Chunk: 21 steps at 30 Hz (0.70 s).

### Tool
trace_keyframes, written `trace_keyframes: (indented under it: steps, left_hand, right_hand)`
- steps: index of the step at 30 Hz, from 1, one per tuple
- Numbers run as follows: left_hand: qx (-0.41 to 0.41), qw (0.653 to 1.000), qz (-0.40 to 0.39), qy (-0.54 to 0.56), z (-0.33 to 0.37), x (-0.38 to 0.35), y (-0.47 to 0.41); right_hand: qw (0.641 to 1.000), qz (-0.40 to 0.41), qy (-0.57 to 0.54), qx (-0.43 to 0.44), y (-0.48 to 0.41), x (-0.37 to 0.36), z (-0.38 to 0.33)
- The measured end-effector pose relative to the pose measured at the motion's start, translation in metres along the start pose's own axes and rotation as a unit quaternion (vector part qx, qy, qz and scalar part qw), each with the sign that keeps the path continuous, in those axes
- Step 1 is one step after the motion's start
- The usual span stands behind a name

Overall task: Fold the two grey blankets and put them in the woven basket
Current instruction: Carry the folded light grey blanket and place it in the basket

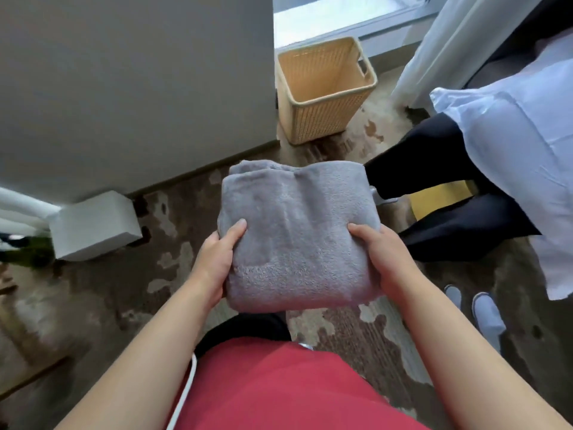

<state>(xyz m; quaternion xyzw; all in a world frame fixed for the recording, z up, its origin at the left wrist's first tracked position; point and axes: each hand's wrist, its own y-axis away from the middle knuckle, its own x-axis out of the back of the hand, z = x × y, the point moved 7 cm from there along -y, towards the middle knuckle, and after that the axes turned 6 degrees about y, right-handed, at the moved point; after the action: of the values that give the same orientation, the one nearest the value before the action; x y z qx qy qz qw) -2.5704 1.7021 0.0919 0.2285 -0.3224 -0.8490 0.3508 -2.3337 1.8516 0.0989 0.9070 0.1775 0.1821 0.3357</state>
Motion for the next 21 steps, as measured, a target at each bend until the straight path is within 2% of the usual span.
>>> trace_keyframes:
  steps: [4,11,15,18,21]
  left_hand:
    - [0.032,0.997,-0.04,-0.053,0.052,-0.053,-0.088]
    - [0.034,0.992,-0.075,-0.099,0.133,-0.149,-0.193]
    - [0.034,0.99,-0.088,-0.107,0.161,-0.196,-0.237]
    - [0.01,0.991,-0.075,-0.107,0.184,-0.223,-0.267]
    - [0.022,0.993,-0.066,-0.093,0.203,-0.245,-0.294]
  right_hand:
    - [0.998,0.051,-0.032,-0.007,-0.069,0.015,-0.052]
    - [0.989,0.127,-0.072,-0.003,-0.156,0.063,-0.13]
    - [0.989,0.118,-0.086,-0.008,-0.212,0.086,-0.166]
    - [0.993,0.092,-0.073,-0.018,-0.258,0.094,-0.195]
    - [0.994,0.095,-0.042,-0.019,-0.299,0.102,-0.231]
